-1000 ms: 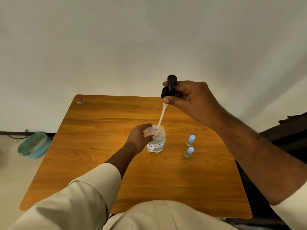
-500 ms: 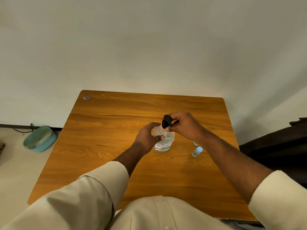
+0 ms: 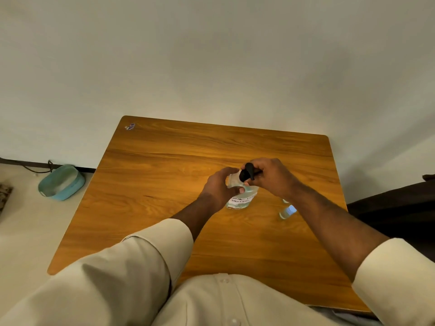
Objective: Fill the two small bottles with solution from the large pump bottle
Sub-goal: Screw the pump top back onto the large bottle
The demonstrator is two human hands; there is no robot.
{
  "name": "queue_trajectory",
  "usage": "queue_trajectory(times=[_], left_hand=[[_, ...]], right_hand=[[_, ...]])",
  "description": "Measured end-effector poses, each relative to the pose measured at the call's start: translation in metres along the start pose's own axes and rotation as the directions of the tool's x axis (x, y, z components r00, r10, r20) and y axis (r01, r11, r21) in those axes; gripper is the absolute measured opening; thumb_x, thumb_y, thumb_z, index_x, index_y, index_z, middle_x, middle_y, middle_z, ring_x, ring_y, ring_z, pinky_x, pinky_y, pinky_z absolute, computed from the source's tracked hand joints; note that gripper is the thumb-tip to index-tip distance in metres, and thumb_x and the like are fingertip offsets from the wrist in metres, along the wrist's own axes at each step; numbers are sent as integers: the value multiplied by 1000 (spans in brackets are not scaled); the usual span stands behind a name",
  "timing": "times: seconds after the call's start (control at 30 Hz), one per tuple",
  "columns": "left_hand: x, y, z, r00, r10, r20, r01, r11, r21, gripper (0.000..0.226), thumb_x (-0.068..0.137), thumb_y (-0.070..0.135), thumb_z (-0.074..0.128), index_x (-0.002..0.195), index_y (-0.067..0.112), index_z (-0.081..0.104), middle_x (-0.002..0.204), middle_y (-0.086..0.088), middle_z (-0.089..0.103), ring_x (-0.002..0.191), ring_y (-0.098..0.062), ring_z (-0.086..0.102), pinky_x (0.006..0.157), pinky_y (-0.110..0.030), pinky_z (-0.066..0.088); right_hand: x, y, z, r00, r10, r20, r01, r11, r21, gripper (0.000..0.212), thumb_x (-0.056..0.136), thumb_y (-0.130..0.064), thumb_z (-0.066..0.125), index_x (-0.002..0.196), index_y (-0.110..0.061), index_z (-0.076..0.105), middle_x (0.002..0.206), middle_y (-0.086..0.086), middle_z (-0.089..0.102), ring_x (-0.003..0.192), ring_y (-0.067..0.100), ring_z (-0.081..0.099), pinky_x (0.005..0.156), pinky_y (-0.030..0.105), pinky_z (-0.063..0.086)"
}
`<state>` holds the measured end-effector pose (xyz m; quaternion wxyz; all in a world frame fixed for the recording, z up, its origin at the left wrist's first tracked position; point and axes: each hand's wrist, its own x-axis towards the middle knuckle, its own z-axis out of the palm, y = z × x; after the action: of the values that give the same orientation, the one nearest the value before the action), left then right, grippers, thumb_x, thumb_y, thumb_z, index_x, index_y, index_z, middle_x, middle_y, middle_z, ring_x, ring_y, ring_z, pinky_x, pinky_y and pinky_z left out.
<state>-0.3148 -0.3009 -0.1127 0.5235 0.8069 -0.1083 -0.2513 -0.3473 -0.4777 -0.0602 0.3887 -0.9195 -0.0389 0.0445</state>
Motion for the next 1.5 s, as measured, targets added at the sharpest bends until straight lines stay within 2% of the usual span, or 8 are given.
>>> queue_trajectory(times=[0.17,0.37,0.6,0.7,0.83,1.03,1.27,1.5], left_hand=[[0,-5,1,1000,28,-14,-28,1000,4,62,75,27,81,131,24,56,132,0,57,109,-31,63,87,-36,53],[-1,-11,2,999,32,-13,-32,998,-60,63,75,27,82,132,25,56,135,0,57,110,-32,63,93,-46,54],[0,-14,1,1000,18,-16,-19,996,-82,63,75,29,82,133,29,55,135,1,56,99,-27,65,75,-27,49],[-1,-15,2,999,34,-18,-35,997,-62,65,74,37,82,133,31,54,136,3,55,102,-25,63,77,-27,48],[1,-17,1,999,28,-15,-29,997,-66,63,75,31,81,133,32,55,137,2,56,108,-29,62,81,-30,50],[1,-18,1,1000,21,-17,-22,998,-62,65,72,37,82,131,37,55,132,3,60,110,-31,62,79,-28,50],[2,-17,1,999,39,-7,-39,998,-47,63,74,34,81,131,34,55,133,4,59,111,-30,63,86,-33,53],[0,-17,1,999,45,-17,-45,998,-33,65,73,37,82,132,37,54,135,5,58,111,-29,62,80,-29,52]], right_hand=[[-6,0,14,994,45,-102,-60,988,-142,29,72,-37,78,94,-22,68,82,-9,61,73,5,55,58,18,44],[-18,8,2,986,166,-29,-156,965,209,66,73,-22,79,133,-30,50,121,-13,56,105,6,57,82,23,52],[-14,1,12,983,144,-115,-122,976,183,21,71,-25,81,88,-20,70,82,-8,67,74,5,62,60,20,48],[-21,9,15,971,200,-134,-195,980,45,46,66,-39,82,103,-17,68,94,-6,64,81,7,58,61,20,46],[-17,8,3,986,164,-29,-153,962,224,52,75,-16,77,122,-29,60,121,-11,61,103,3,57,76,23,52],[-11,4,18,980,156,-124,-149,987,66,28,71,-27,80,94,-18,69,86,-3,66,78,13,61,65,30,52],[-8,4,-1,991,128,24,-130,974,183,37,72,-11,78,99,-35,69,98,-19,66,84,0,64,67,16,50],[-17,10,15,956,257,-142,-232,957,173,45,67,-33,83,108,-26,66,97,-11,64,84,8,59,63,19,47]])
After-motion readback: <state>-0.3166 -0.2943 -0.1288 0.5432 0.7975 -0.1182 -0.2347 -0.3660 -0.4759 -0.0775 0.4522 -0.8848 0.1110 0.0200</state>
